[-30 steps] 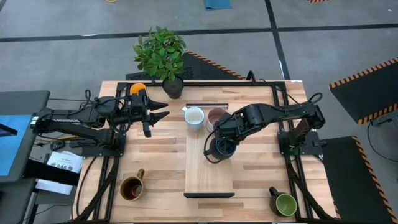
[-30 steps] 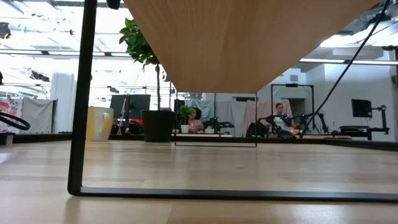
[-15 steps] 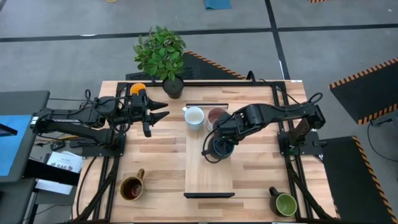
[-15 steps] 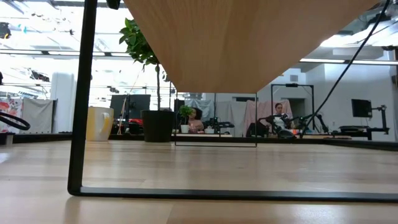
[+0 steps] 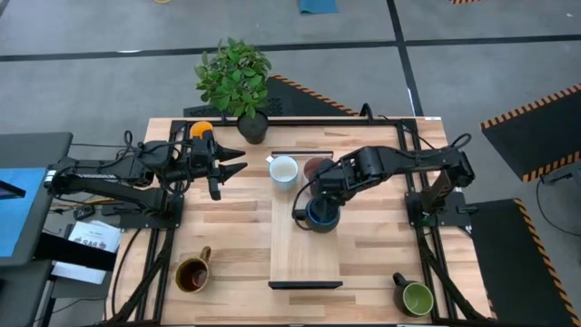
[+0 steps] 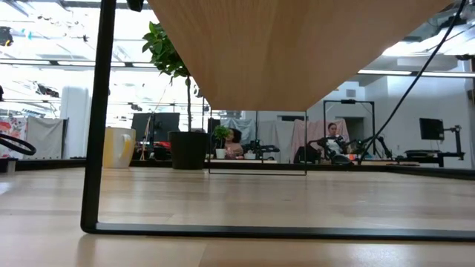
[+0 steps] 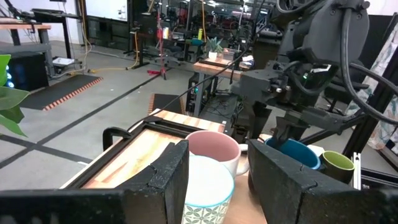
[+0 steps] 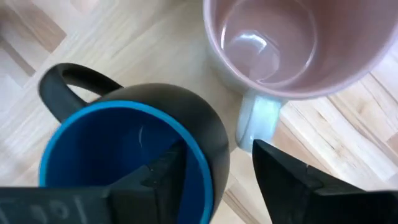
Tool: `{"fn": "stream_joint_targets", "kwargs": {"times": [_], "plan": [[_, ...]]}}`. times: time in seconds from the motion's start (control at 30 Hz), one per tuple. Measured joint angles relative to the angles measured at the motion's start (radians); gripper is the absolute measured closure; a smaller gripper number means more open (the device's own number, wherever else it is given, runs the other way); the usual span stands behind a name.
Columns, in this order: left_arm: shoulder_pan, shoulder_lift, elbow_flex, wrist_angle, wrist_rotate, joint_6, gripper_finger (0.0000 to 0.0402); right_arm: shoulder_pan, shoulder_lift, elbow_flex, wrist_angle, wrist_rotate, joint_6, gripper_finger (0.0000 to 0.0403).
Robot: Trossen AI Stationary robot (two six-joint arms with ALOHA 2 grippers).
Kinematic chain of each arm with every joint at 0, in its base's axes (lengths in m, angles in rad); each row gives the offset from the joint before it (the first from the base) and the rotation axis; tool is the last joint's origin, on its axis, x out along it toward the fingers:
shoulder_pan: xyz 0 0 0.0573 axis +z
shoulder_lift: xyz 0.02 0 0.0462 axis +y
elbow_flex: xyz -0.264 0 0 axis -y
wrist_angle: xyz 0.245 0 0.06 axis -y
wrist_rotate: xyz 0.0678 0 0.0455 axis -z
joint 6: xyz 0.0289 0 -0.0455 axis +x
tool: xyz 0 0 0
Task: Place coffee mugs
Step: Put the blue mug on the shelf
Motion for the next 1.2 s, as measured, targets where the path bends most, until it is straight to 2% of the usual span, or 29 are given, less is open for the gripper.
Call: {"fn": "stream_joint_targets", "kwargs": {"times": [0.33, 0.5, 0.6, 0.7, 0.83, 0.97, 1.2], "plan": [[0.000, 0.000, 0.000, 0.000, 0.000, 0.000, 0.0253, -0.012, 0.001, 0.109, 0.003, 0.000, -0.169, 0.0190], [0.000, 0.000, 0.000, 0.000, -0.021, 0.000, 0.0253, 0.000, -0.026, 0.135, -0.082, 0.003, -0.256, 0.0194], [0.000, 0.000, 0.000, 0.001, -0.027, 0.000, 0.0253, 0.018, -0.057, 0.132, -0.140, 0.054, -0.266, 0.0196], [0.000, 0.000, 0.000, 0.001, -0.026, 0.001, 0.0253, 0.051, -0.126, 0.088, -0.131, 0.105, -0.251, 0.0196], [0.000, 0.000, 0.000, 0.004, -0.037, 0.000, 0.0253, 0.114, -0.227, -0.031, -0.110, 0.104, -0.166, 0.0208], [0.000, 0.000, 0.000, 0.007, -0.062, -0.001, 0.0253, 0.196, -0.333, -0.214, 0.025, 0.094, -0.039, 0.0250], [0.000, 0.000, 0.000, 0.018, -0.065, -0.002, 0.0253, 0.305, -0.425, -0.499, 0.385, 0.009, 0.212, 0.0382]]}}
